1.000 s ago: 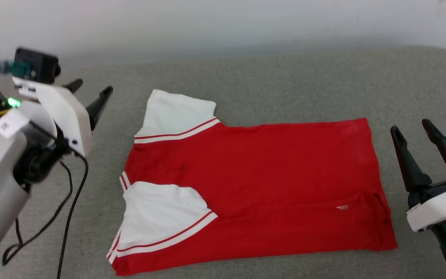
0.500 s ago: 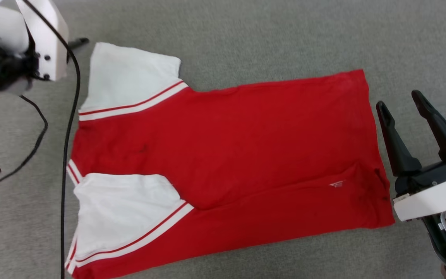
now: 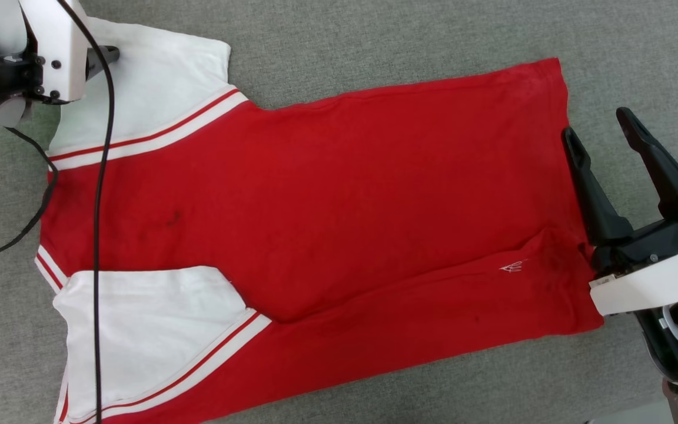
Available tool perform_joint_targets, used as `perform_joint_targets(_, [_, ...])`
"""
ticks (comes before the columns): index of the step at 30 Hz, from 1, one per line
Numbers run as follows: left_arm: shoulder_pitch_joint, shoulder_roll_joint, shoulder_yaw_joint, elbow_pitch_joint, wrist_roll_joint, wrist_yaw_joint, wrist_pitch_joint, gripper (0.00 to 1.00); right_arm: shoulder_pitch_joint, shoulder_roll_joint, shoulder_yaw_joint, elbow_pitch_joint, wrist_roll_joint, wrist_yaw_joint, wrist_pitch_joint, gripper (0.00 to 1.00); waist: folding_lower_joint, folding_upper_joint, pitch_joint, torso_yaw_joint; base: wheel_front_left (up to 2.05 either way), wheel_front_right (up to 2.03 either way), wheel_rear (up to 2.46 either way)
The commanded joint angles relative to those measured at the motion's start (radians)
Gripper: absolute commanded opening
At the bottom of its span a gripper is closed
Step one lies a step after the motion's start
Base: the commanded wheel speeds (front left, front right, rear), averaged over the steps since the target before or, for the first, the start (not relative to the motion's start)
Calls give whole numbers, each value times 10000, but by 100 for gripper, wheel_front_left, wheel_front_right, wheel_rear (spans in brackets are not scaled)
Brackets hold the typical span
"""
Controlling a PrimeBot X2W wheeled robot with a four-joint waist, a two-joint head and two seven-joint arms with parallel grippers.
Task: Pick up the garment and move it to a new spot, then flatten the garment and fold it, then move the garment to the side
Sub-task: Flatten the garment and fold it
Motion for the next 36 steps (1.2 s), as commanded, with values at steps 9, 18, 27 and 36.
perform_joint_targets(9, [502,-293,-411,470,20,-329,-319,0,-340,-226,-143,245,172,-9,-44,100,-2,0,-114,147,0,0,0])
perform_joint_targets(18, [509,-317,-577,-501,163,-487,-2034,0,-1557,-2098,-357,660,778,-9,2249,100,-2,0,-1068,901,0,0,0])
perform_joint_targets(27, [836,-317,-1045,-2094,85,-502,-2864,0,-3024,-4180,757,2100,2855,-9,6792,100,-2,0,-1381,1759,0,0,0])
perform_joint_targets(36, [591,-427,-1216,-2971,364,-504,-3342,0,-4678,-4442,2014,3882,3321,-10,8538,100,-2,0,-1004,2369,0,0,0])
